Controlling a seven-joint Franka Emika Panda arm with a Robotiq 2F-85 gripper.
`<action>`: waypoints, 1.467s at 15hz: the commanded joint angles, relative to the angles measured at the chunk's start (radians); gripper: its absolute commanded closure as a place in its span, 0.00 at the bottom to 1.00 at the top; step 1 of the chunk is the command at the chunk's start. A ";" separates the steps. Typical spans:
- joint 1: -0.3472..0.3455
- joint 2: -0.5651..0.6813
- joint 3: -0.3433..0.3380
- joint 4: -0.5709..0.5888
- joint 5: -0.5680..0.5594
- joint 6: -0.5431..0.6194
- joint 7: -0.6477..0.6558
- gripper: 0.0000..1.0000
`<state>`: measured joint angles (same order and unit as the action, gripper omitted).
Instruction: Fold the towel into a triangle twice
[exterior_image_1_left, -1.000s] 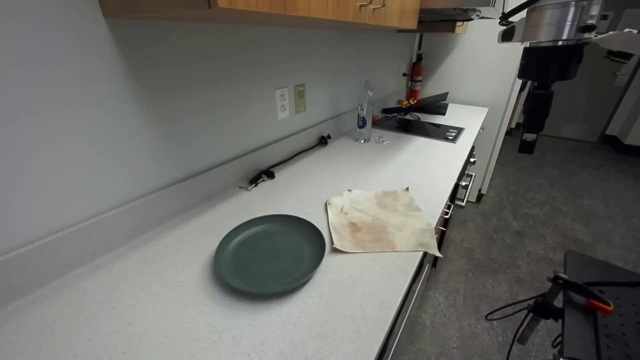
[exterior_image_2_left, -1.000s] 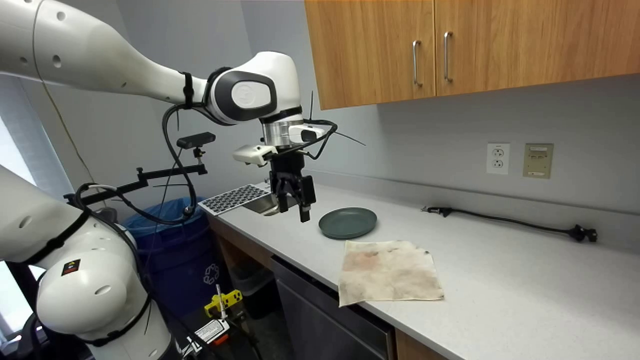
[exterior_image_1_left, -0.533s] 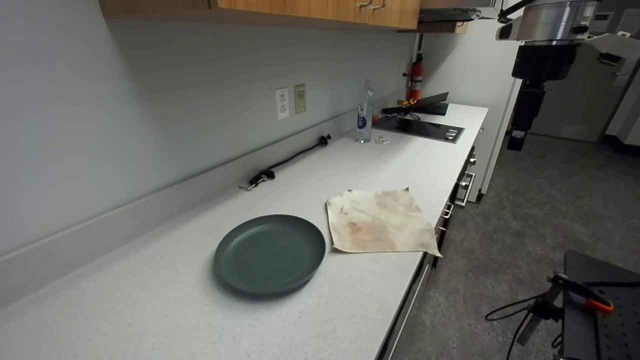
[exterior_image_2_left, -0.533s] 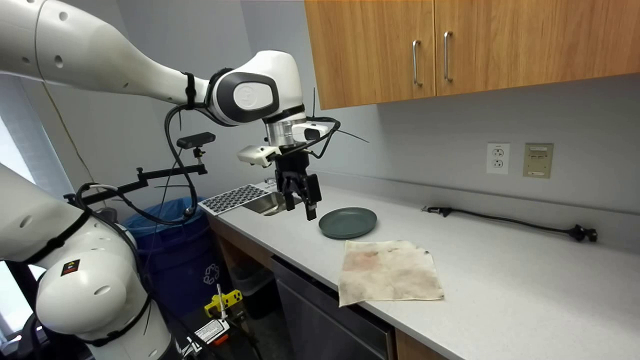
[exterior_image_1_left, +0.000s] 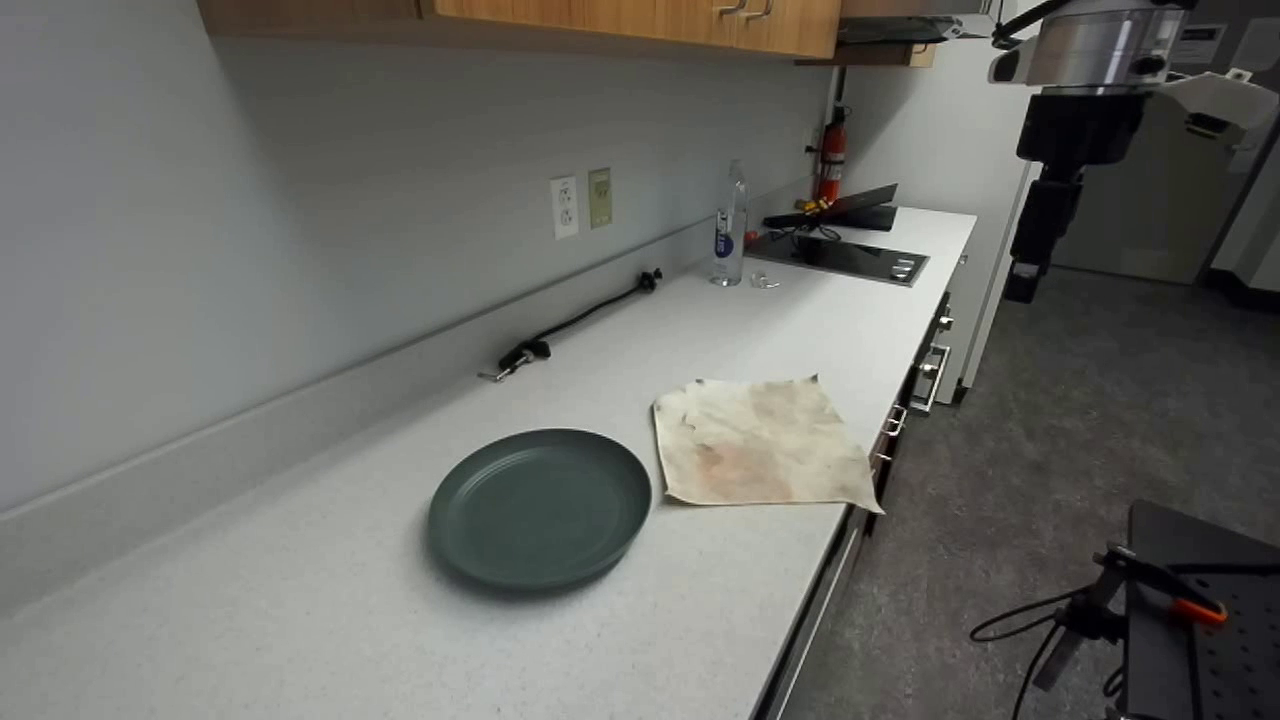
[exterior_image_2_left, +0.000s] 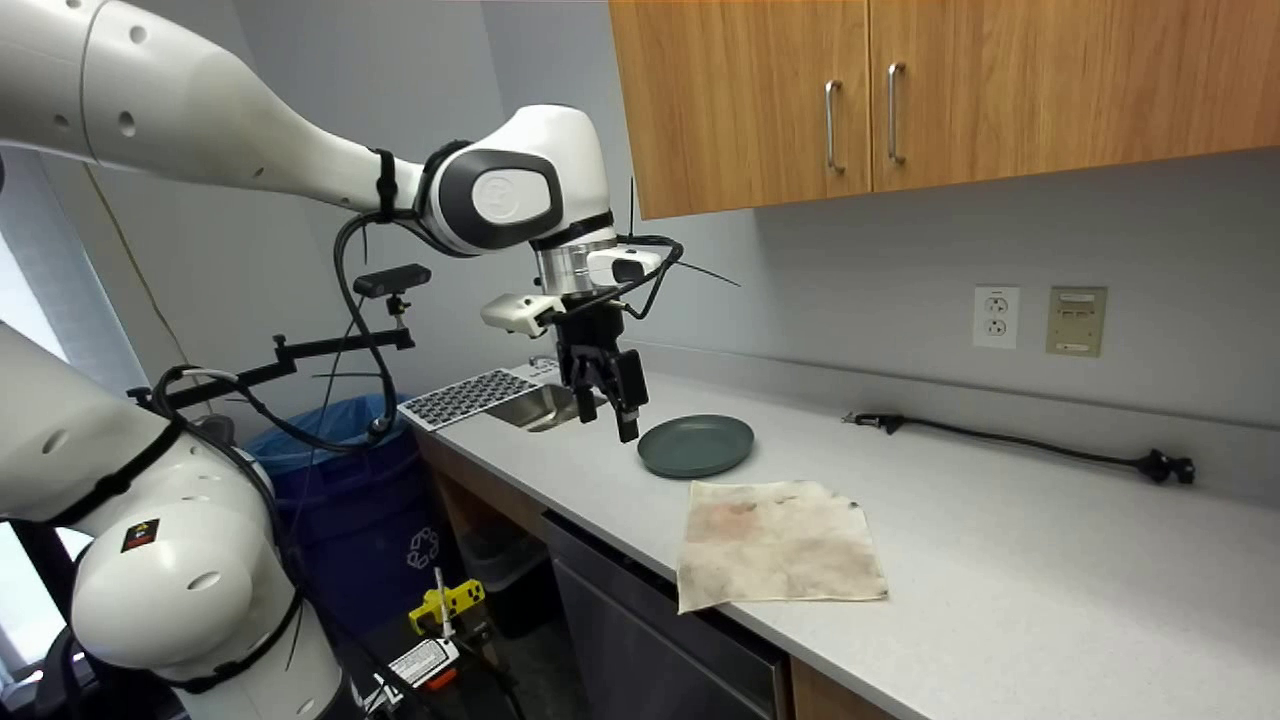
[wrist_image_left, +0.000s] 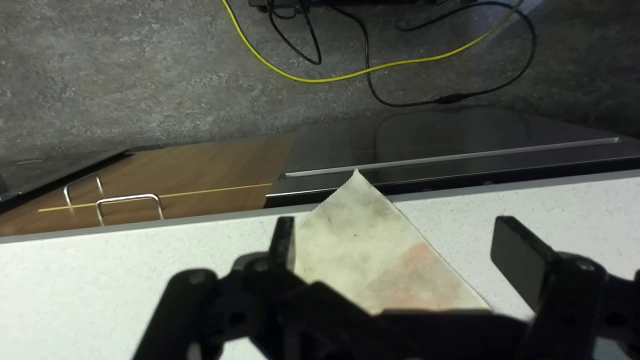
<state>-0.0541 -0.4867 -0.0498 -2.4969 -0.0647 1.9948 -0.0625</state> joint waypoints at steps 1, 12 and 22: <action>0.003 0.040 -0.011 0.003 -0.002 0.088 -0.017 0.00; -0.021 0.208 -0.065 0.024 0.017 0.251 -0.019 0.00; -0.037 0.400 -0.072 0.102 0.033 0.340 0.047 0.00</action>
<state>-0.0727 -0.2066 -0.1180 -2.4614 -0.0507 2.2750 -0.0429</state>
